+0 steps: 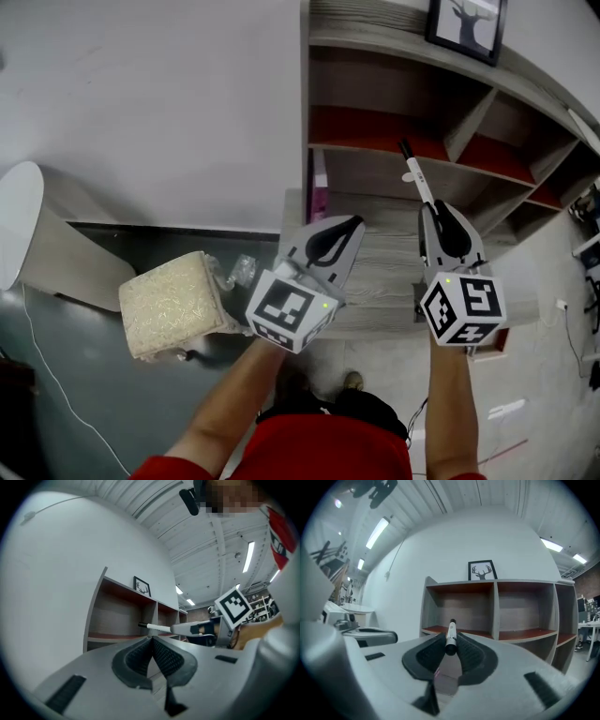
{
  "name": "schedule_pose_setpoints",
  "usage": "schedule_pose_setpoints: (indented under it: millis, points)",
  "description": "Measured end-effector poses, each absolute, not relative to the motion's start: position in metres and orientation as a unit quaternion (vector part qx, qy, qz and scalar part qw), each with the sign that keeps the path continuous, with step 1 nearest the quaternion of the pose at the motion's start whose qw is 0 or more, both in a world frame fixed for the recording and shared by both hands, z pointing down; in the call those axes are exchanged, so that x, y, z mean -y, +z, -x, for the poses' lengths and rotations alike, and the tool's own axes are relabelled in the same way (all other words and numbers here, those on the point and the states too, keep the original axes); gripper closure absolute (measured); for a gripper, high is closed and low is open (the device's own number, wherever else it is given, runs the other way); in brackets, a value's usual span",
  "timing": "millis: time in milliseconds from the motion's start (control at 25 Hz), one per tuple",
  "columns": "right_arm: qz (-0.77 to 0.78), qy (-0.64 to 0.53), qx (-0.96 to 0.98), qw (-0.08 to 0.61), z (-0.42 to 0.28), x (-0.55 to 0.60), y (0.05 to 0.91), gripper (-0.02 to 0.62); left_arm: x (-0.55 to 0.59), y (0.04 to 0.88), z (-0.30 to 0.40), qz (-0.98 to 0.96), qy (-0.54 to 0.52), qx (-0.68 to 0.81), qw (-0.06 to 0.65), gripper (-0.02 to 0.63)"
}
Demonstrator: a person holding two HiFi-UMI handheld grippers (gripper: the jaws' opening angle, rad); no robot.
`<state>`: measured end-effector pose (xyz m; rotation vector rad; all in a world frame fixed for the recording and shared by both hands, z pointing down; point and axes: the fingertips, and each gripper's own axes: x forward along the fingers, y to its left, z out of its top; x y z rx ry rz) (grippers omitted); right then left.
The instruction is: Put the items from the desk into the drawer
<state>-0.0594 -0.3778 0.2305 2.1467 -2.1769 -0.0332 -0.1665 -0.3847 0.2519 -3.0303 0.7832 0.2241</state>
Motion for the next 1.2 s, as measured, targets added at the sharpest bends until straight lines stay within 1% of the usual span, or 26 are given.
schedule_pose_setpoints:
  millis: [160, 280, 480, 840, 1200]
  points:
    - [-0.665, -0.010, 0.746, 0.031, 0.071, 0.343, 0.233, 0.520, 0.362, 0.250, 0.160, 0.962, 0.066, -0.265, 0.001, 0.598]
    - [-0.640, -0.007, 0.768, 0.022, 0.062, 0.318, 0.234, 0.520, 0.339, 0.247, 0.144, 0.958, 0.060, -0.282, 0.004, 0.598]
    - [-0.588, -0.001, 0.809, 0.004, 0.029, 0.272, 0.247, 0.520, 0.295, 0.257, 0.105, 0.944, 0.053, -0.325, 0.012, 0.598]
    - [-0.506, -0.007, 0.862, 0.004, -0.059, 0.181, 0.272, 0.520, 0.210, 0.271, 0.025, 0.911, 0.072, -0.407, 0.005, 0.598]
    - [-0.480, -0.037, 0.876, 0.013, -0.088, 0.102, 0.274, 0.520, 0.134, 0.276, -0.012, 0.908, 0.066, -0.412, 0.017, 0.598]
